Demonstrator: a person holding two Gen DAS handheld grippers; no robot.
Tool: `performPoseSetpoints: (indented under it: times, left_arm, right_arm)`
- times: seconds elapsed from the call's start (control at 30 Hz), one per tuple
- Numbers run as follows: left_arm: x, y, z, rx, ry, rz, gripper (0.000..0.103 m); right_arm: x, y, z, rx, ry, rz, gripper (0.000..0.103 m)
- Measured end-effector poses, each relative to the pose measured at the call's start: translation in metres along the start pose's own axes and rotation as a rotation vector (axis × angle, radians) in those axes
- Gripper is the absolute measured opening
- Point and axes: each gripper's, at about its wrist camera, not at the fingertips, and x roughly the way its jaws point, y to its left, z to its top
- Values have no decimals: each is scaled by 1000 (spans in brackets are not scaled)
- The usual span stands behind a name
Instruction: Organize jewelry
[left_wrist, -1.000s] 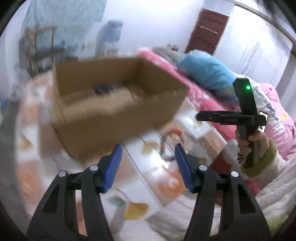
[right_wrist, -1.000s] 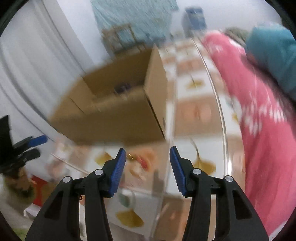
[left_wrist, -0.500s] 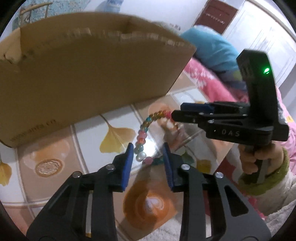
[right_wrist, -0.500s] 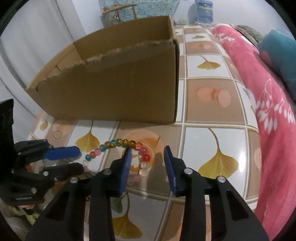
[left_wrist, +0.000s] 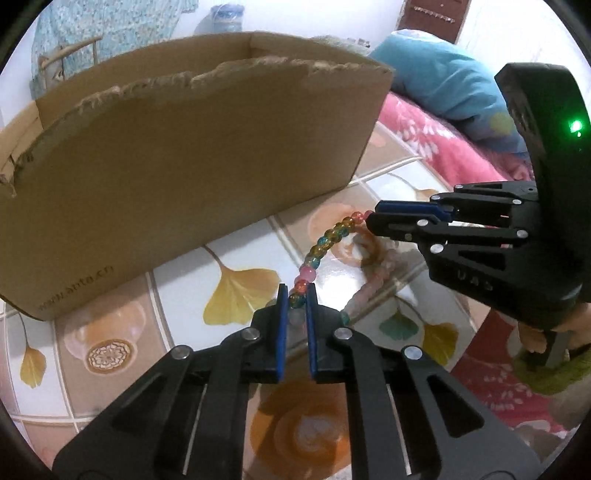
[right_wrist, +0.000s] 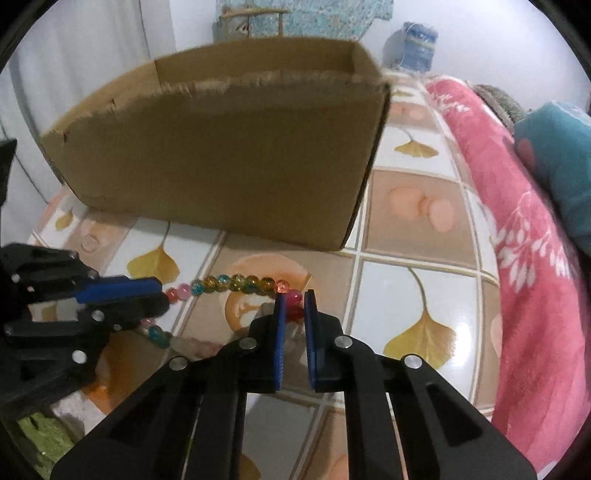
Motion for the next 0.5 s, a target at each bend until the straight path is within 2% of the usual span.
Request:
performPoseSetpoints:
  times: [0.1, 0.23, 0.4, 0.5]
  left_arm:
    - [-24, -6, 2, 18, -65, -22, 8]
    - [-72, -11, 16, 32, -181, -65, 8]
    - [-133, -2, 50, 41, -355, -98, 8]
    - [-146, 10, 74, 41, -422, -73, 8]
  right_arm:
    - [-26, -1, -1, 9, -51, -4, 10]
    - [-72, 4, 15, -12, -154, -1, 10]
    - [-128, 19, 56, -103, -352, -18, 10]
    - [-130, 20, 92, -154, -417, -48, 10]
